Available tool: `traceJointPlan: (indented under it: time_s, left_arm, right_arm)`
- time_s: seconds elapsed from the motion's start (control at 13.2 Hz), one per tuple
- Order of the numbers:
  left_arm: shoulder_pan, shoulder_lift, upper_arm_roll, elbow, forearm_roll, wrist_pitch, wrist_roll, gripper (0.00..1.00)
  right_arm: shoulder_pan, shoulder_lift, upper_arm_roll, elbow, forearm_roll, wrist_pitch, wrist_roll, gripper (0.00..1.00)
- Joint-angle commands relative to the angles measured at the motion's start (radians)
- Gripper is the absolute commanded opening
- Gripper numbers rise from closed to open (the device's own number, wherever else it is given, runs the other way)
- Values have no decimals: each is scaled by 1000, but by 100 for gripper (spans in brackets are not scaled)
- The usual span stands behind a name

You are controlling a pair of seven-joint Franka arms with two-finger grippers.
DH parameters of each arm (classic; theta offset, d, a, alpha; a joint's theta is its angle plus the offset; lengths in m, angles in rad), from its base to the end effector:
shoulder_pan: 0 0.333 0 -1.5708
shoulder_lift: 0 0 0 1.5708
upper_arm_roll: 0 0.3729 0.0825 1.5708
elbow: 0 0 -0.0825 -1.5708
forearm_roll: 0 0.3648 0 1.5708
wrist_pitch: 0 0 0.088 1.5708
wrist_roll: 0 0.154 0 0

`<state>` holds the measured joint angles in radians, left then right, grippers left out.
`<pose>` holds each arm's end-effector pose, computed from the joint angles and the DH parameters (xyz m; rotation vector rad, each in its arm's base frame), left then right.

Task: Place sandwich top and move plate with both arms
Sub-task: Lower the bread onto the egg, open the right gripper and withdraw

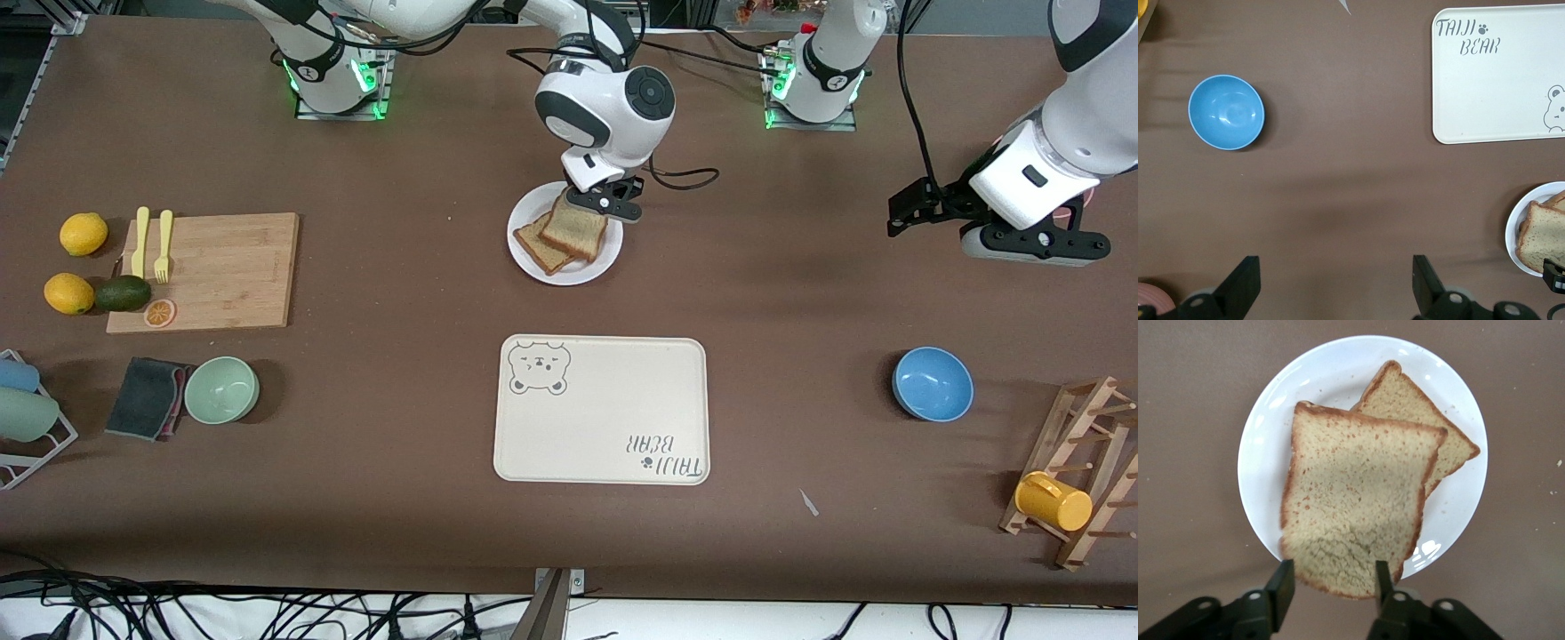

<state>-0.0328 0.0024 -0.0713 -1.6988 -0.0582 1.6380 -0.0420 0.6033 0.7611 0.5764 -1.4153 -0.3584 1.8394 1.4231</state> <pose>0.5302 -0.0640 0.5811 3.0853 -0.0870 -0.1038 0.3798 0.5959 0.2857 2.9362 -0.2908 -0.1766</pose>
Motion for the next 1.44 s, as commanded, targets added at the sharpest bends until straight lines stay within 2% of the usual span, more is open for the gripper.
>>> traceJointPlan:
  time_s: [0.0, 0.15, 0.38, 0.61, 0.76, 0.91, 1.06, 1.21, 1.36]
  left_arm:
    - [2, 11, -7, 30, 40, -23, -13, 100]
    - [2, 11, -8, 30, 40, -23, -13, 100]
    - [2, 11, -8, 30, 38, -23, -13, 100]
    - [4, 13, -7, 30, 38, -23, -12, 100]
    - [4, 14, -5, 30, 37, -23, -9, 100]
    - [4, 16, -5, 28, 28, -24, -3, 100]
    - [1, 24, -8, 28, 15, -41, 1, 100]
    - [-6, 37, -10, 28, -61, -46, 1, 100]
    - [-12, 59, -11, 24, -135, -59, 2, 100]
  right_arm:
    - [-4, -64, -27, -4, 2, -16, -42, 98]
    - [-16, -129, -59, -5, 63, -20, -88, 99]
    - [-37, -316, -170, -83, 185, -34, -185, 99]
    - [-172, -527, -176, -236, 214, -32, -280, 99]
    - [-259, -636, -174, -287, 259, -55, -361, 100]
    - [-327, -699, -174, -301, 268, -110, -389, 100]
    - [-405, -764, -178, -347, 269, -144, -517, 100]
    - [-506, -804, -178, -385, 271, -146, -607, 100]
    - [-559, -832, -208, -413, 286, -146, -714, 100]
